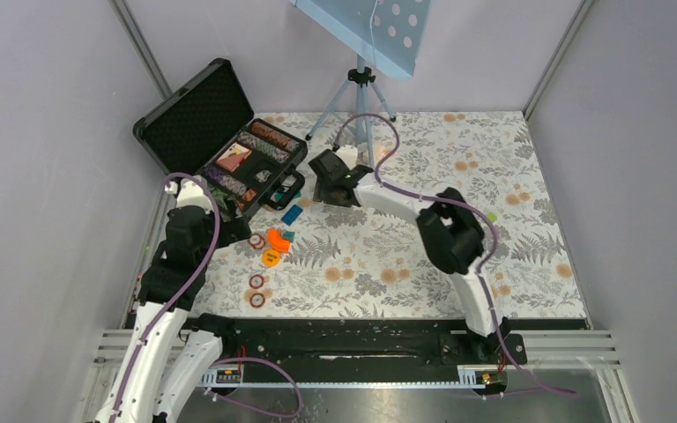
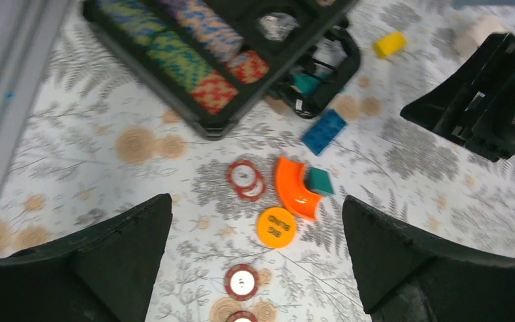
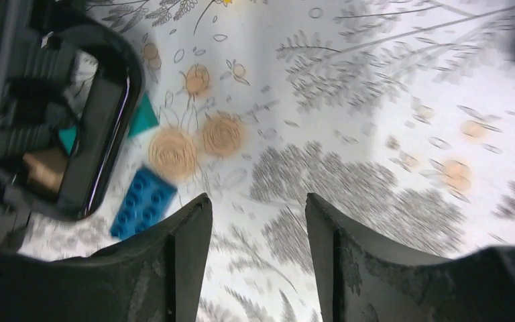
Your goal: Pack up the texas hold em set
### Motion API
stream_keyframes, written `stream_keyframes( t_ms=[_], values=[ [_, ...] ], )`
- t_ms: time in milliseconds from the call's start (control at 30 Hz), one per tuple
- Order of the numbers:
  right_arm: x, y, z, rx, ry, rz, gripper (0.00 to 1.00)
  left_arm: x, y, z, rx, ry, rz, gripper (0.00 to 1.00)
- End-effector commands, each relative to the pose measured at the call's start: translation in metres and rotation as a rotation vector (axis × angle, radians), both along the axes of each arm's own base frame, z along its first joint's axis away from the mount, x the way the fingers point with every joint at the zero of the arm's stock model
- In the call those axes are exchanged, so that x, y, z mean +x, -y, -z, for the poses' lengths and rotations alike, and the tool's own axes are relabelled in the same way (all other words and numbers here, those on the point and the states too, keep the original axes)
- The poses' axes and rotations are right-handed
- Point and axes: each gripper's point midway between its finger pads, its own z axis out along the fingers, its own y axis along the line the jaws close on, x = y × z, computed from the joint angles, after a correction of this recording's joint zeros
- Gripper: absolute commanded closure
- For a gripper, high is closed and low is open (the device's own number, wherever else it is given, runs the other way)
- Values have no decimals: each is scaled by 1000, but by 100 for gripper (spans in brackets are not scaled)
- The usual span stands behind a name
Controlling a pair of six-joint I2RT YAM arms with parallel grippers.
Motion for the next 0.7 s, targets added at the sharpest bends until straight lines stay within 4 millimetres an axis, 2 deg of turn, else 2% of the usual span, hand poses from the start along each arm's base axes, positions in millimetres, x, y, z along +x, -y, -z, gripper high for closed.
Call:
stream_keyframes(
  t_ms=[0, 100, 133, 200, 367, 500, 667],
  values=[
    [0, 19, -117, 121, 270, -47, 38, 16, 43, -15, -54, 47, 247, 3],
    [-37, 58, -136, 129, 291, -51, 35, 28, 54, -25, -69, 63, 290, 3],
    [-54, 75, -125, 115, 266, -49, 34, 35, 58, -25, -73, 59, 306, 3],
    [-81, 99, -118, 124, 246, -42, 33, 48, 67, -24, -89, 52, 342, 3],
    [-138, 152, -105, 121, 207, -49, 32, 85, 89, -7, -99, 67, 415, 2],
    [-172, 186, -106, 130, 214, -39, 32, 109, 117, -2, -13, 166, 575, 2],
    [-195, 223, -108, 125, 259, 5, 31, 136, 156, 9, 111, 196, 727, 3]
  ],
)
